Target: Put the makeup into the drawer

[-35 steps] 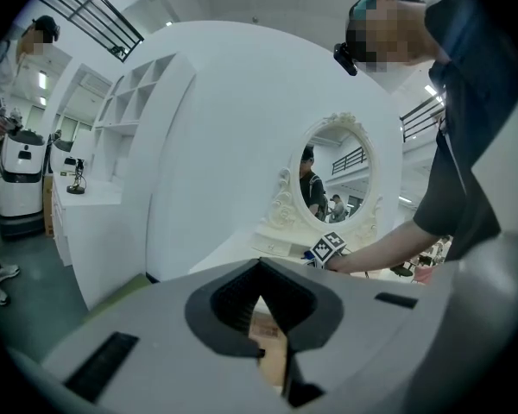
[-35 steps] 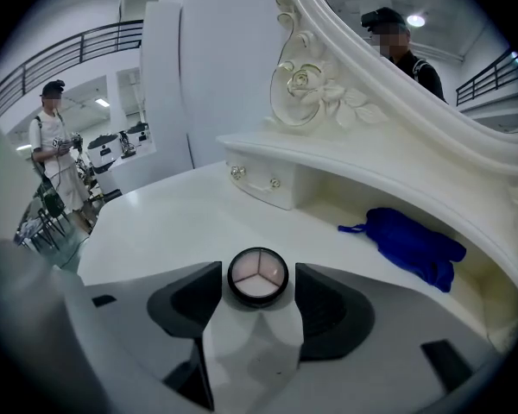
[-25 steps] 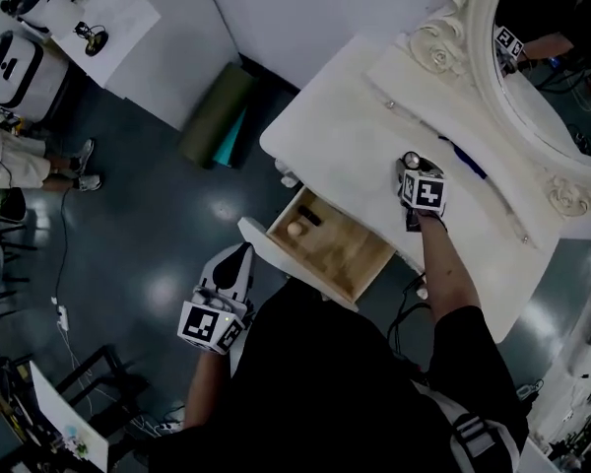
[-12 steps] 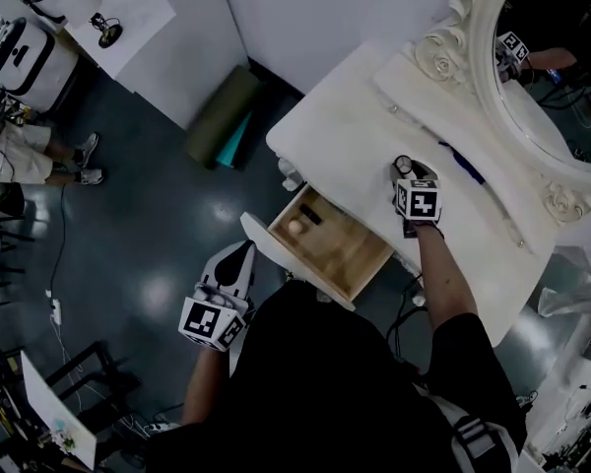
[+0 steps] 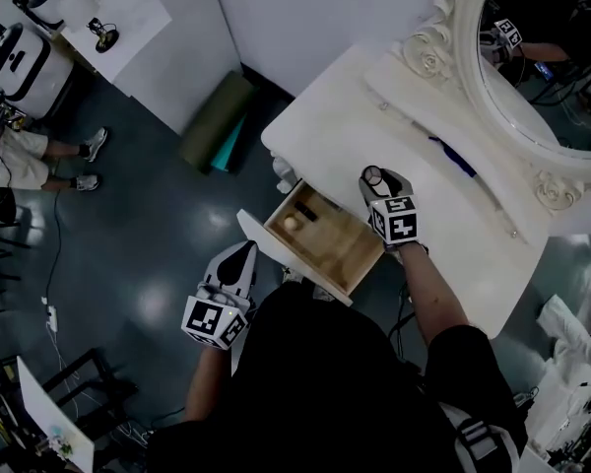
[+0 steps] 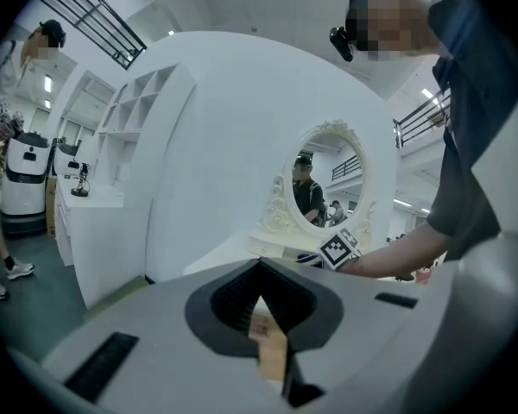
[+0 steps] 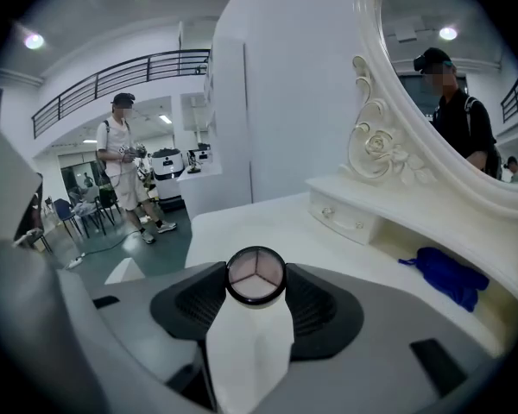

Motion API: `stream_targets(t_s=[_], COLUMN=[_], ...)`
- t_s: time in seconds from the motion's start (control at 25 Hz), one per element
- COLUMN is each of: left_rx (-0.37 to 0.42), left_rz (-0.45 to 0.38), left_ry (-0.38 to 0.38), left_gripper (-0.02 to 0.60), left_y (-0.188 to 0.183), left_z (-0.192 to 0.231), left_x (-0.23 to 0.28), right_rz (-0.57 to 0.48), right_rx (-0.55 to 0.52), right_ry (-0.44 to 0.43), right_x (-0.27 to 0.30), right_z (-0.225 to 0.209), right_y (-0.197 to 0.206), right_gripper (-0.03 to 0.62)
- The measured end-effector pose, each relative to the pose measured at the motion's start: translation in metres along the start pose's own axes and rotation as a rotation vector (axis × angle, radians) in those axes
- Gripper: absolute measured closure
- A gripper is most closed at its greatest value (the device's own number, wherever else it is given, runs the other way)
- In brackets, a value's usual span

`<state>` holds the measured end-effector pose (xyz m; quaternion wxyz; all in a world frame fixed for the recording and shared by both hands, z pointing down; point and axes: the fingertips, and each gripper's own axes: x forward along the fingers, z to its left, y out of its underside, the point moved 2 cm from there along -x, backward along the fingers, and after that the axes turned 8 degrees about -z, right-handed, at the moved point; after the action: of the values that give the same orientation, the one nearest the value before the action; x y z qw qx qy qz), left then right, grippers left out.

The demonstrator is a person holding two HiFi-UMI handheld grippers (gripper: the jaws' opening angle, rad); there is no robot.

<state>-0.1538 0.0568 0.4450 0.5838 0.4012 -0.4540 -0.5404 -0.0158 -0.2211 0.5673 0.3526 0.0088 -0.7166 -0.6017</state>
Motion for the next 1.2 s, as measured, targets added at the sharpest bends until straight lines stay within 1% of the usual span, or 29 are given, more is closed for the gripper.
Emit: stream_targets(t_s=[0.32,0.52,0.72,0.92,1.2], left_rx=[-0.014,-0.021,-0.03,-0.034,-0.043], left_rz=[-0.002,0.0,0.002,0.008,0.022], left_ry=[-0.006,-0.024,-0.054,-0.098,-0.156], left_gripper=[0.561,0.561,0.561,0.561,0.561], left_y=[0.004,0.007,0.009,0.011,0.016], left_z=[-0.003,0.0,0.006,0.015,0.03], left_x=[-0.008,-0.016,-0.025,-0.036,-0.05], right_rz=[0.007,0.027,0.076,0.156,0.295], right_rx=[-0.006,-0.06,-0.085,-0.104,-0.129], right_ry=[-0.148,-0.243,-0.314,-0.355,-0.363], right_x=[-0.02,-0.023,-0.021,-0.008,0.012], right_z=[0.071,0.109,0.135,0.148,0.154], right_y=[0.02,0.03,0.048,0.077,0.125], right_gripper=[0.365,0.365,0.365,0.365,0.365])
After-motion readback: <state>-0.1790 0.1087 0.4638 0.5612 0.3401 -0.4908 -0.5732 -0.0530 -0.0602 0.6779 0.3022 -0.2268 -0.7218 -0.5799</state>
